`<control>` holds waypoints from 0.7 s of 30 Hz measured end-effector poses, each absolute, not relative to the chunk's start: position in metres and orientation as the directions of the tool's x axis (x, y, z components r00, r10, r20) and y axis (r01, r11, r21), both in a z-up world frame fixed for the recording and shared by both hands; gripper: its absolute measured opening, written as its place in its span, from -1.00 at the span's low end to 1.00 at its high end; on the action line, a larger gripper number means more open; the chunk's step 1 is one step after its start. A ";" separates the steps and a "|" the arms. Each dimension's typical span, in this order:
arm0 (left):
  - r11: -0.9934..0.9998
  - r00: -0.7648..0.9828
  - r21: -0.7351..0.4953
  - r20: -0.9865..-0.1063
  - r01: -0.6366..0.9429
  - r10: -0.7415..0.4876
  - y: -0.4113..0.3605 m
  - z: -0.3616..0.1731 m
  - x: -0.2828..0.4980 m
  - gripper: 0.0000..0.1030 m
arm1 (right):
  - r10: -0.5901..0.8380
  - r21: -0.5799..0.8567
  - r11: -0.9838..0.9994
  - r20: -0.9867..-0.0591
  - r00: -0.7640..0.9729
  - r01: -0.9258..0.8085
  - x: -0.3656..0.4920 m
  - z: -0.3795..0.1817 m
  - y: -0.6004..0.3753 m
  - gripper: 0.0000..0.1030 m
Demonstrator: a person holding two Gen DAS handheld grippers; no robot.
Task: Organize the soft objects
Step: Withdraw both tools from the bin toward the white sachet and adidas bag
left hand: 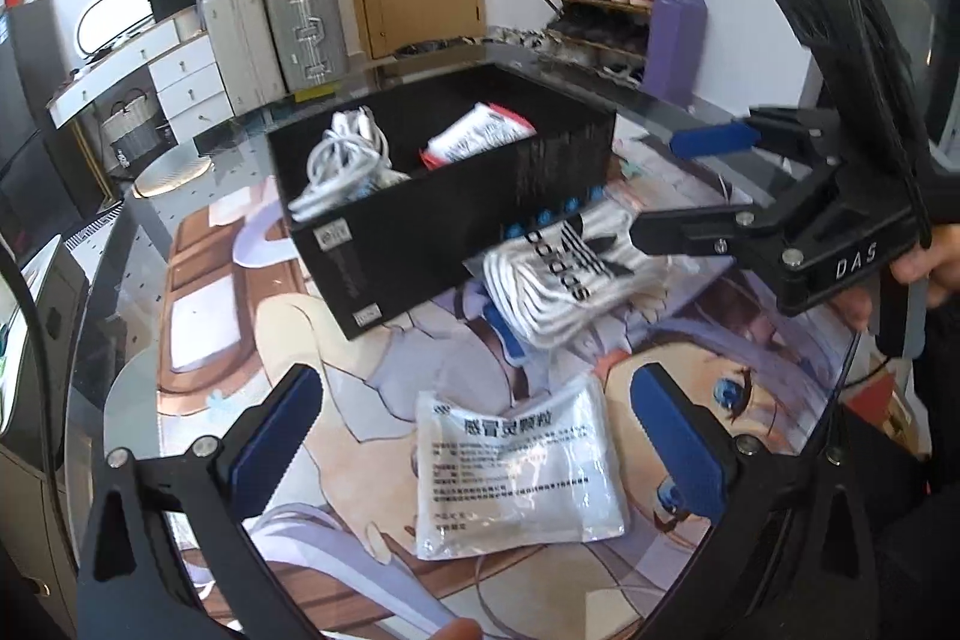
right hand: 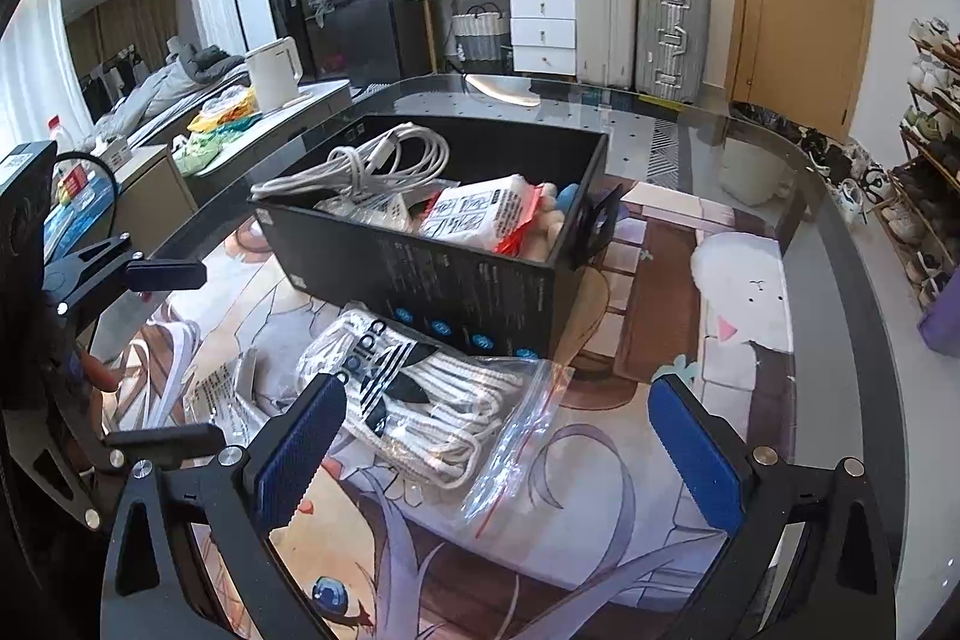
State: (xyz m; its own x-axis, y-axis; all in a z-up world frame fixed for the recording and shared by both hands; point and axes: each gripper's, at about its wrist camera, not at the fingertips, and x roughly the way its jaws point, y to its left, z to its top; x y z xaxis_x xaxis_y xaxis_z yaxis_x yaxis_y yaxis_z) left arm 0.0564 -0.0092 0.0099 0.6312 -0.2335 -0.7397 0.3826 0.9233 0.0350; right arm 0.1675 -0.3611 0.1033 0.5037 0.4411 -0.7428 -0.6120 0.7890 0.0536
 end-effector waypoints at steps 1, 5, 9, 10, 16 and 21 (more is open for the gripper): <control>0.921 0.624 0.039 -0.747 0.387 -0.230 -0.011 0.008 0.057 1.00 | 0.441 0.054 0.787 -0.746 0.499 -0.615 0.167 0.102 -0.361 0.99; 0.915 0.599 0.053 -0.771 0.399 -0.216 -0.017 0.000 0.058 1.00 | 0.439 0.053 0.781 -0.756 0.486 -0.622 0.166 0.098 -0.358 0.99; 0.911 0.579 0.060 -0.788 0.409 -0.208 -0.022 -0.006 0.058 1.00 | 0.441 0.056 0.775 -0.762 0.475 -0.629 0.167 0.095 -0.357 0.99; 0.912 0.574 0.063 -0.794 0.406 -0.201 -0.022 -0.008 0.058 1.00 | 0.440 0.057 0.775 -0.764 0.472 -0.630 0.167 0.094 -0.356 0.99; 0.918 0.555 0.064 -0.812 0.391 -0.180 -0.017 -0.012 0.061 1.00 | 0.446 0.067 0.768 -0.770 0.456 -0.637 0.167 0.089 -0.354 0.99; 0.923 0.543 0.044 -0.819 0.381 -0.185 -0.010 -0.015 0.062 1.00 | 0.453 0.075 0.754 -0.780 0.433 -0.653 0.166 0.084 -0.346 0.99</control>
